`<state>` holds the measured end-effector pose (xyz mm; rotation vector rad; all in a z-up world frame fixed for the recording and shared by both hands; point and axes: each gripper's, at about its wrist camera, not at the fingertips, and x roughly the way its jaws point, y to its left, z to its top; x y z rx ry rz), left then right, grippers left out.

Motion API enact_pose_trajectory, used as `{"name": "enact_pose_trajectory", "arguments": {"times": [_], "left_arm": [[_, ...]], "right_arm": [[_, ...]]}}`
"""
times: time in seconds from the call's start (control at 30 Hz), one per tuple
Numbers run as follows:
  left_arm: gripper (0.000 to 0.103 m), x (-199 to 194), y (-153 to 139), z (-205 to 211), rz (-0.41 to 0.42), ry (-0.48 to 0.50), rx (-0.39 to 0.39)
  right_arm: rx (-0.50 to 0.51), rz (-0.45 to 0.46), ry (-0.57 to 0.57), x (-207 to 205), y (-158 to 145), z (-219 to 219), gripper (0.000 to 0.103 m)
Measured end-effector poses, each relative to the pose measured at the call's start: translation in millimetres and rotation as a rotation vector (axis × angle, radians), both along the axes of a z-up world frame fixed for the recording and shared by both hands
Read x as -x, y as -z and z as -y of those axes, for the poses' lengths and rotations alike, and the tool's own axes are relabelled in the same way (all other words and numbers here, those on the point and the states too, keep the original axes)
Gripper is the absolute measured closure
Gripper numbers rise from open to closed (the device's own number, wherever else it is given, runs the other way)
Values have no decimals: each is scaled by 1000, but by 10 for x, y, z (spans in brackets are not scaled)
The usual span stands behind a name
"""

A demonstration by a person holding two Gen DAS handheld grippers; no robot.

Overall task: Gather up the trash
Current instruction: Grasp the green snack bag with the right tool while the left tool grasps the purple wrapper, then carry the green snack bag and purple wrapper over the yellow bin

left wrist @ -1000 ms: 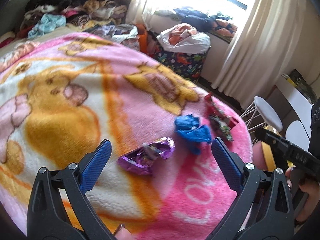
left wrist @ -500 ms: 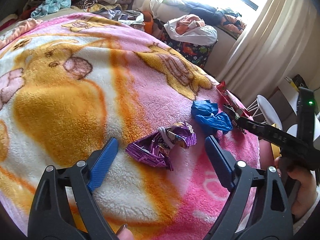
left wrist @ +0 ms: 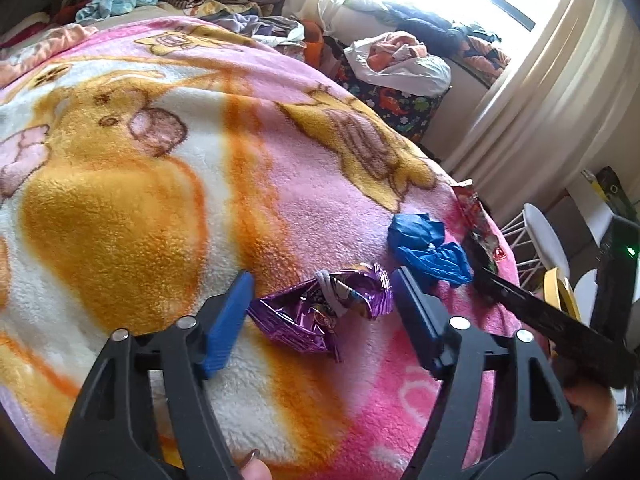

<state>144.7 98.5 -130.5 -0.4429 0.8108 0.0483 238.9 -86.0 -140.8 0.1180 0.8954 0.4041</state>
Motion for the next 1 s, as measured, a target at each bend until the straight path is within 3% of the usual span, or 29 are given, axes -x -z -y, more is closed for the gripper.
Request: {"name": "enact_pose_trajectory", "arguments": {"times": [0.2,1.0], "left_arm": [[50,52,-34,18,2,32,2],[52,177,-488,487,90,140,-12]], "right_arm": [[-63,1,-28,224,-59,28,64],[-98,98,-15,702,-434,398,64]]}}
